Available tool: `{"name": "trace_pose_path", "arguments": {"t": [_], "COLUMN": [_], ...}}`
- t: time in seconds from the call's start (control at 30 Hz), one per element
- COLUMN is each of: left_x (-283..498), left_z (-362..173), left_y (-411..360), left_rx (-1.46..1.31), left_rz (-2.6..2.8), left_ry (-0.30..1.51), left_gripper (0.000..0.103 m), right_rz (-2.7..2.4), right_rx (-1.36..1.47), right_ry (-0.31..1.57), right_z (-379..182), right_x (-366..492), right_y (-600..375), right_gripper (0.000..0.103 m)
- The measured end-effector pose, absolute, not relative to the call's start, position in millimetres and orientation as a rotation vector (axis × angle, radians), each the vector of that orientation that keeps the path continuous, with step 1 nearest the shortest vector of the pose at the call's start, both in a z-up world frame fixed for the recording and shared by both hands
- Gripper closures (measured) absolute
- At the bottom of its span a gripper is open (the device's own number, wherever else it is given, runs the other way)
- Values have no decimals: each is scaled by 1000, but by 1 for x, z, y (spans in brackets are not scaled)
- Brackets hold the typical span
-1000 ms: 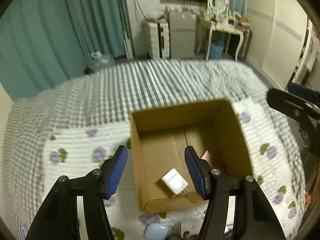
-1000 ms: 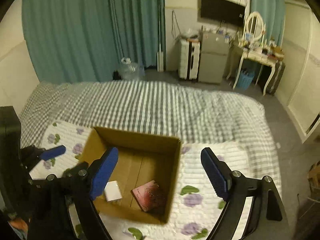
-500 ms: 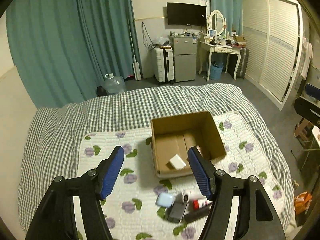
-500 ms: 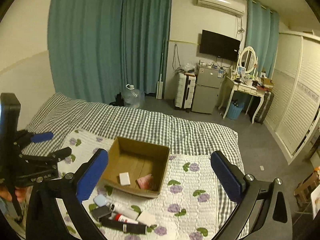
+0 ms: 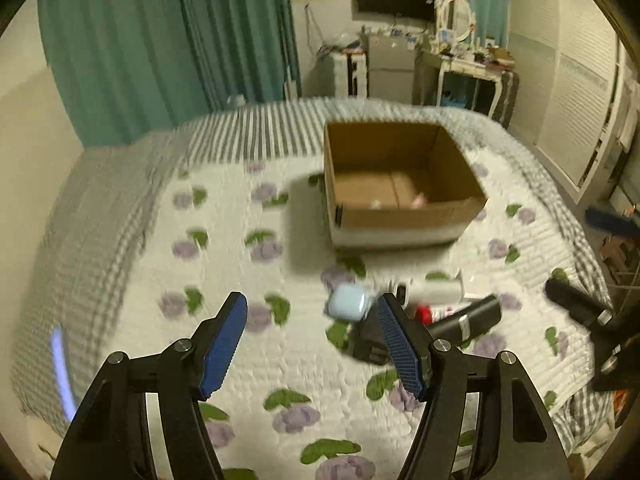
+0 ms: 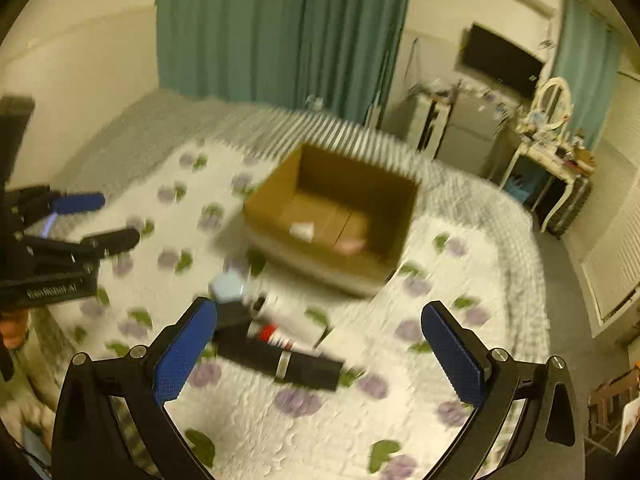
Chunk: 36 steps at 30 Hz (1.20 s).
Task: Organize rigid objects
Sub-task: 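Move both tools back toward the remaining items, then grasp the black charger with the left tool while the right tool grasps the black cylinder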
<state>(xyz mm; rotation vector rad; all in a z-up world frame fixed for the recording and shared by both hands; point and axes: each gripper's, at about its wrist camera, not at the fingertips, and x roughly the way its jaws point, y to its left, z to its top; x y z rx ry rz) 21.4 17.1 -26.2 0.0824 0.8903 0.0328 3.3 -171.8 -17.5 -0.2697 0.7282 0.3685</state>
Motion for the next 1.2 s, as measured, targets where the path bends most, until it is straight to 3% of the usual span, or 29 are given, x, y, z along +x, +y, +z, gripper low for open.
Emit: {"name": "trace_pose_path", "arguments": {"t": [0.3, 0.77, 0.83, 0.9, 1.2], "left_x": [34, 50, 51, 51, 57], "left_z": [-96, -136, -137, -137, -138], "left_y": [13, 17, 16, 15, -5], "left_rx": [102, 76, 78, 83, 102], "left_rz": [17, 8, 5, 0, -49], "left_ry": [1008, 1099, 1105, 1106, 1115], "left_gripper": [33, 33, 33, 33, 33], "right_rz": [421, 442, 433, 406, 443], "right_rx": [-389, -573, -554, -560, -354], "right_ry": [944, 991, 987, 962, 968], "right_z": [-132, -189, -190, -187, -162], "right_x": [31, 58, 60, 58, 55], "right_y": [-151, -120, -121, -123, -159], "right_gripper": [0, 1, 7, 28, 70]}}
